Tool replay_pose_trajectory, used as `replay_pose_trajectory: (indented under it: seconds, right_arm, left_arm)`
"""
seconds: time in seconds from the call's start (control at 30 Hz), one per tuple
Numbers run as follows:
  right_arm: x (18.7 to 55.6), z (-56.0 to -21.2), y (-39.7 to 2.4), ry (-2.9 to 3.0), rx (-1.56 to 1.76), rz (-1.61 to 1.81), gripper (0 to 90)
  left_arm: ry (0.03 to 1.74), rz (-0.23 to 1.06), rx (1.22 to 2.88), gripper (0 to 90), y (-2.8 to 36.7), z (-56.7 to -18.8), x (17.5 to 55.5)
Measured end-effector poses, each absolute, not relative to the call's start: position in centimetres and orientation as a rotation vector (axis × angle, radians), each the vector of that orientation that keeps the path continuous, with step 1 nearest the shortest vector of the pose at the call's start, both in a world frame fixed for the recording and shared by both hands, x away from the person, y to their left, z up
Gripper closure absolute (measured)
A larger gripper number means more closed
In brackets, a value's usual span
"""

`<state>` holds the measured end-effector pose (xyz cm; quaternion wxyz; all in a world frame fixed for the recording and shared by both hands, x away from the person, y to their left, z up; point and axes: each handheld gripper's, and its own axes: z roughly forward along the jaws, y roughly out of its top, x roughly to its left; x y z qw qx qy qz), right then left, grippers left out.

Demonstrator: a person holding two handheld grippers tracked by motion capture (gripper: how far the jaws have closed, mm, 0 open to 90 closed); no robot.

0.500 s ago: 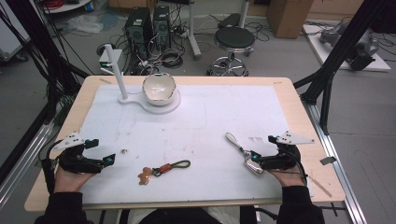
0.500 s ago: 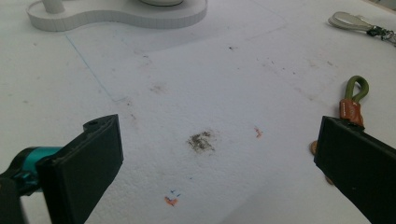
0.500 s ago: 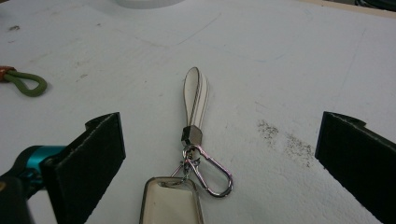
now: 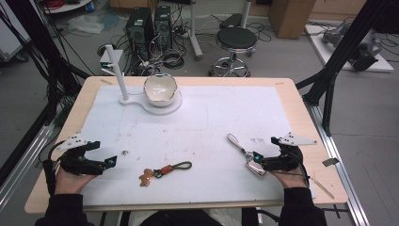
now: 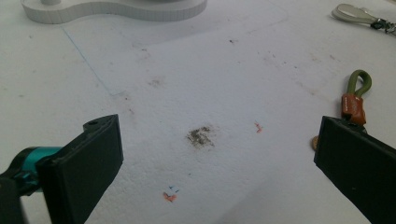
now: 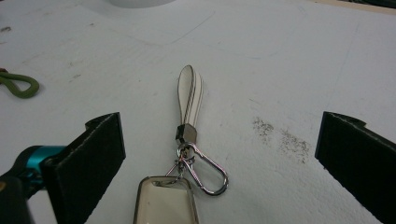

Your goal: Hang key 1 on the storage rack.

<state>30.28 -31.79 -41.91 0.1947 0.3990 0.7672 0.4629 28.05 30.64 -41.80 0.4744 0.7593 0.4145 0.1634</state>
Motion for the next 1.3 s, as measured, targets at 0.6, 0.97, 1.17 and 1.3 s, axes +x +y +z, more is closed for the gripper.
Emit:
replay_pose_trajectory:
  seconds: [0.6, 0.97, 1.17, 1.3]
  right_arm:
    - [30.5, -42.1, -32.0, 2.138, 1.139, 1.300, 0.8]
    - [30.4, -42.3, -32.1, 2.156, 1.143, 1.283, 0.8]
    - [30.2, -42.4, -32.1, 2.163, 1.148, 1.278, 0.8]
    - [30.2, -42.4, -32.1, 2.160, 1.146, 1.273, 0.8]
  left_arm:
    - [0.999, 0.364, 1.906, 1.7, 28.8, -41.0, 28.3]
    - [0.910, 0.339, 2.018, 1.7, 25.6, -40.3, 28.7]
    - [0.876, 0.317, 2.040, 1.7, 24.3, -40.1, 29.0]
    - [0.850, 0.299, 2.066, 1.7, 23.5, -40.1, 29.1]
